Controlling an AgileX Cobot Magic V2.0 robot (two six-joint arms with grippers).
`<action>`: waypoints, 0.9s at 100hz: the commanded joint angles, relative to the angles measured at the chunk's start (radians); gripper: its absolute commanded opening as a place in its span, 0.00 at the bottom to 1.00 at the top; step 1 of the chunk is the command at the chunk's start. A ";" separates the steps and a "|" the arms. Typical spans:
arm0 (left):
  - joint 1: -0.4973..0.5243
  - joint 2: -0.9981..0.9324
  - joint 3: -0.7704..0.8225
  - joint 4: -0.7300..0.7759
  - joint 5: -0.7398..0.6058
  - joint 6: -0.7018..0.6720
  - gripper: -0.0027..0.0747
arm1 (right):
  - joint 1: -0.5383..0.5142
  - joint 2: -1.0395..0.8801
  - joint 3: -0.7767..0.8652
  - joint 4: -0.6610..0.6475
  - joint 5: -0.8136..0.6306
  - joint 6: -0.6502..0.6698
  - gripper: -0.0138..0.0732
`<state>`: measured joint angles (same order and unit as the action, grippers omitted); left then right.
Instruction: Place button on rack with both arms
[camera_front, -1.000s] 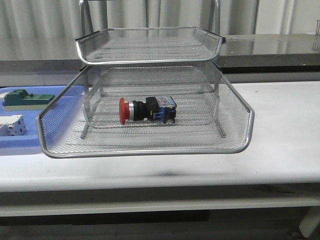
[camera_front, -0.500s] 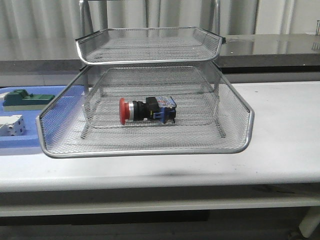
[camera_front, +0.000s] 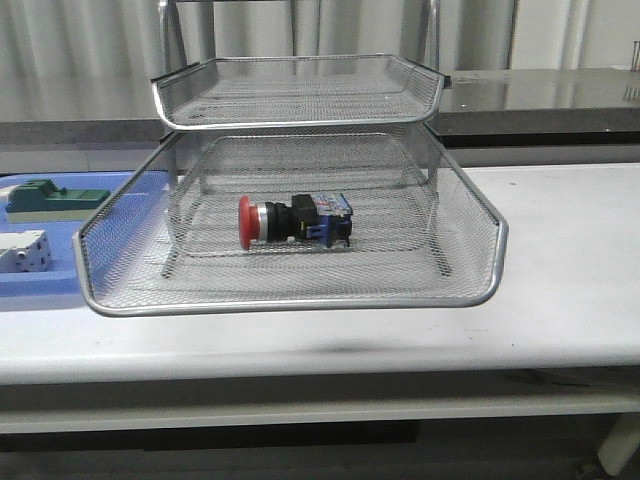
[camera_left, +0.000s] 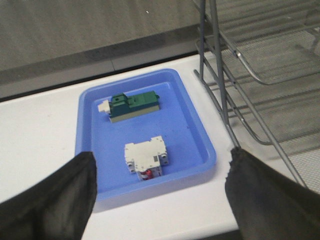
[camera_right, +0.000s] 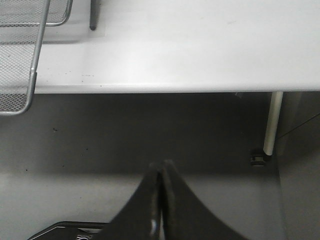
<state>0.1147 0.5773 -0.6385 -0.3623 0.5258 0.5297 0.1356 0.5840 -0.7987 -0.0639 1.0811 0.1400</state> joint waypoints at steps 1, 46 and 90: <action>0.001 -0.055 0.049 -0.030 -0.186 0.001 0.70 | -0.007 0.003 -0.035 -0.011 -0.049 -0.007 0.08; -0.027 -0.169 0.201 -0.097 -0.408 0.001 0.70 | -0.007 0.003 -0.035 -0.011 -0.049 -0.007 0.08; -0.029 -0.169 0.201 -0.116 -0.401 0.001 0.57 | -0.007 0.003 -0.035 -0.011 -0.049 -0.007 0.08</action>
<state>0.0938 0.4022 -0.4113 -0.4616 0.1946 0.5297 0.1356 0.5840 -0.7987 -0.0639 1.0811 0.1400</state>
